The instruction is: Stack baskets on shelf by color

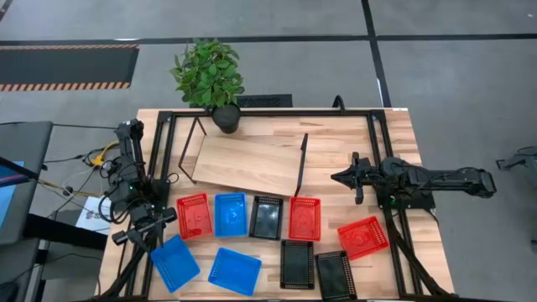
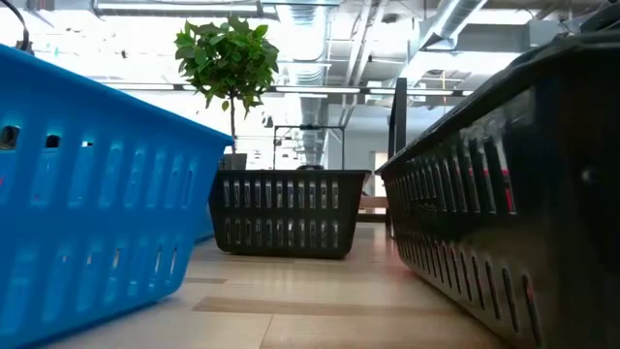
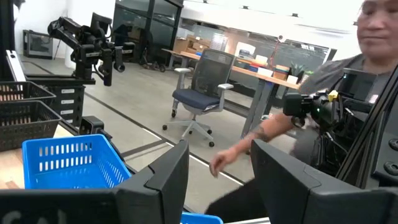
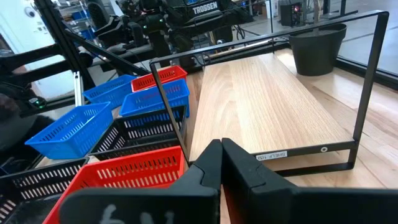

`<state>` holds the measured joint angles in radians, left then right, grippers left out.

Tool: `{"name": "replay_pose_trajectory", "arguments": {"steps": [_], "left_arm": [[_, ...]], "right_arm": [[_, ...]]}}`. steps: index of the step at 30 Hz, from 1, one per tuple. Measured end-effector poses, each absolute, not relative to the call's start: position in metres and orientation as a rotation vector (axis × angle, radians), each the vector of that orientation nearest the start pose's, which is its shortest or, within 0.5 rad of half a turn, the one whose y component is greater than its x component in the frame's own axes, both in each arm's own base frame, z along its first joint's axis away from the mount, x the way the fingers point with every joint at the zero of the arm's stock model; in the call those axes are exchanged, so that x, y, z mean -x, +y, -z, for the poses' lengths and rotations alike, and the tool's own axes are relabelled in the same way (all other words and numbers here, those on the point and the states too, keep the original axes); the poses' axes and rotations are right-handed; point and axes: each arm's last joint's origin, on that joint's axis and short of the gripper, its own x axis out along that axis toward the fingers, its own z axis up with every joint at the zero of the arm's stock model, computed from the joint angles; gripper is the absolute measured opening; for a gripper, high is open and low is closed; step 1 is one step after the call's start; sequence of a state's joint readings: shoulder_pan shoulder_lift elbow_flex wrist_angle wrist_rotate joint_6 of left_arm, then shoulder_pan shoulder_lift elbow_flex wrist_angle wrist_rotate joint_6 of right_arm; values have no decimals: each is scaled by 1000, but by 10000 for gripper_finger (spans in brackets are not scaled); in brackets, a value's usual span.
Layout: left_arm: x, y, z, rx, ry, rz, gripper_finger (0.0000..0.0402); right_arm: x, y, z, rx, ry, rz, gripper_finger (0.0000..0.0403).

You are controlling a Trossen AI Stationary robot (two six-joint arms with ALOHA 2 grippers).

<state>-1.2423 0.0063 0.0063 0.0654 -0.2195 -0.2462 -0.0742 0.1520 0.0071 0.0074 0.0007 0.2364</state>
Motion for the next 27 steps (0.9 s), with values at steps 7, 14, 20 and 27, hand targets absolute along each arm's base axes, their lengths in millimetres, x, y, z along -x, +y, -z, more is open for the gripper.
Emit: {"name": "replay_pose_trajectory", "arguments": {"steps": [7, 14, 20, 27], "left_arm": [[-37, -90, -171, 252, 65, 1023, 163], [-40, -87, -174, 175, -19, 895, 163], [-42, -85, -175, 265, 4, 813, 163], [-45, -82, -175, 386, 33, 675, 163]], "right_arm": [[-106, -8, -154, -241, 128, 91, 28], [-106, -8, -154, -241, 128, 91, 28], [-106, -8, -154, -241, 128, 91, 28], [-106, -8, -154, -241, 128, 91, 27]]}}
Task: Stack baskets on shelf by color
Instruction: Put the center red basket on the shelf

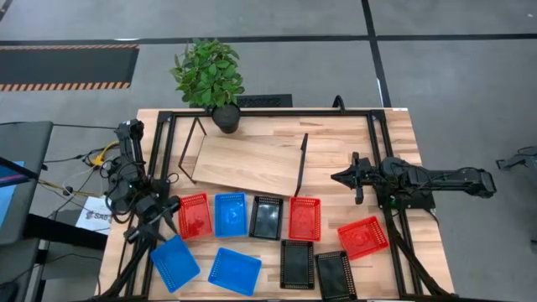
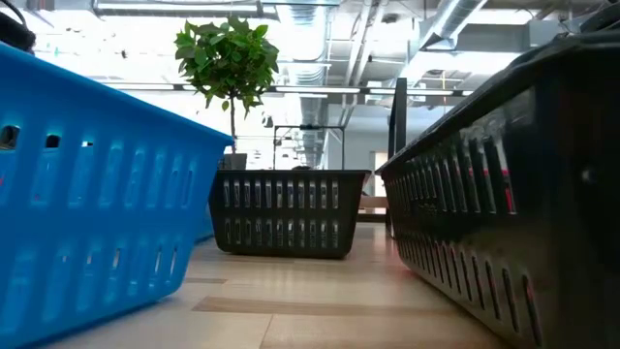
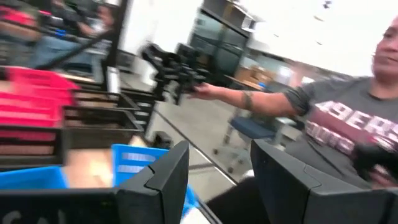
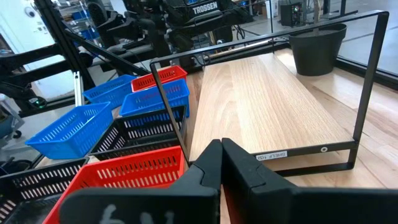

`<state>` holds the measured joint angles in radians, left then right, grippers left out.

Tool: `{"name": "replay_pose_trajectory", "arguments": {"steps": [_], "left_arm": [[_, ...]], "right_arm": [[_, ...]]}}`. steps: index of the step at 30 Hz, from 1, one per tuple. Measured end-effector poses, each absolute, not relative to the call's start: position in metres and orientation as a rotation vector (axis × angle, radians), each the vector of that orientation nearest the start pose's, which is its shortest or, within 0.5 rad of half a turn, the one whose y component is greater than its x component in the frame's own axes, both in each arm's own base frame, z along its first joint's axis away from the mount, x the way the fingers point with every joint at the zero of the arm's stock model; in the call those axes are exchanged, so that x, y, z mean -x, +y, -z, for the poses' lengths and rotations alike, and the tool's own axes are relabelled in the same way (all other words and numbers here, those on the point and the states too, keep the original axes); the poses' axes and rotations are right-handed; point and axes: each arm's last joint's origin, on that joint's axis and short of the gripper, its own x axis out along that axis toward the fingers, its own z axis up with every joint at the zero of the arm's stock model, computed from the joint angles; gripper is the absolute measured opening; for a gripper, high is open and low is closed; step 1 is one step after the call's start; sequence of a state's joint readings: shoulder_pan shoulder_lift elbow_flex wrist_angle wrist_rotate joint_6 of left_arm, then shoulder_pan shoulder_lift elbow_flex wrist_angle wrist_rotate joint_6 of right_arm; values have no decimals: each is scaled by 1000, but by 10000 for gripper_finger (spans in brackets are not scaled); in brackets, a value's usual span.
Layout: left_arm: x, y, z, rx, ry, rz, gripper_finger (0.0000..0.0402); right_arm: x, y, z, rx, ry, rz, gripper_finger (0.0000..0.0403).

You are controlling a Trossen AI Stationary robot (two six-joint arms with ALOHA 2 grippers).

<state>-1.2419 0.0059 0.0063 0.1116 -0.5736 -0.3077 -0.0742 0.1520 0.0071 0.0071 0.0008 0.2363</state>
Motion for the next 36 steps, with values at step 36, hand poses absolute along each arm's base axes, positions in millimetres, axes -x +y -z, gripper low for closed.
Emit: {"name": "replay_pose_trajectory", "arguments": {"steps": [36], "left_arm": [[-60, -58, -293, 602, -208, -44, 219]], "right_arm": [[-97, -5, -223, -719, -381, -86, 29]]}}
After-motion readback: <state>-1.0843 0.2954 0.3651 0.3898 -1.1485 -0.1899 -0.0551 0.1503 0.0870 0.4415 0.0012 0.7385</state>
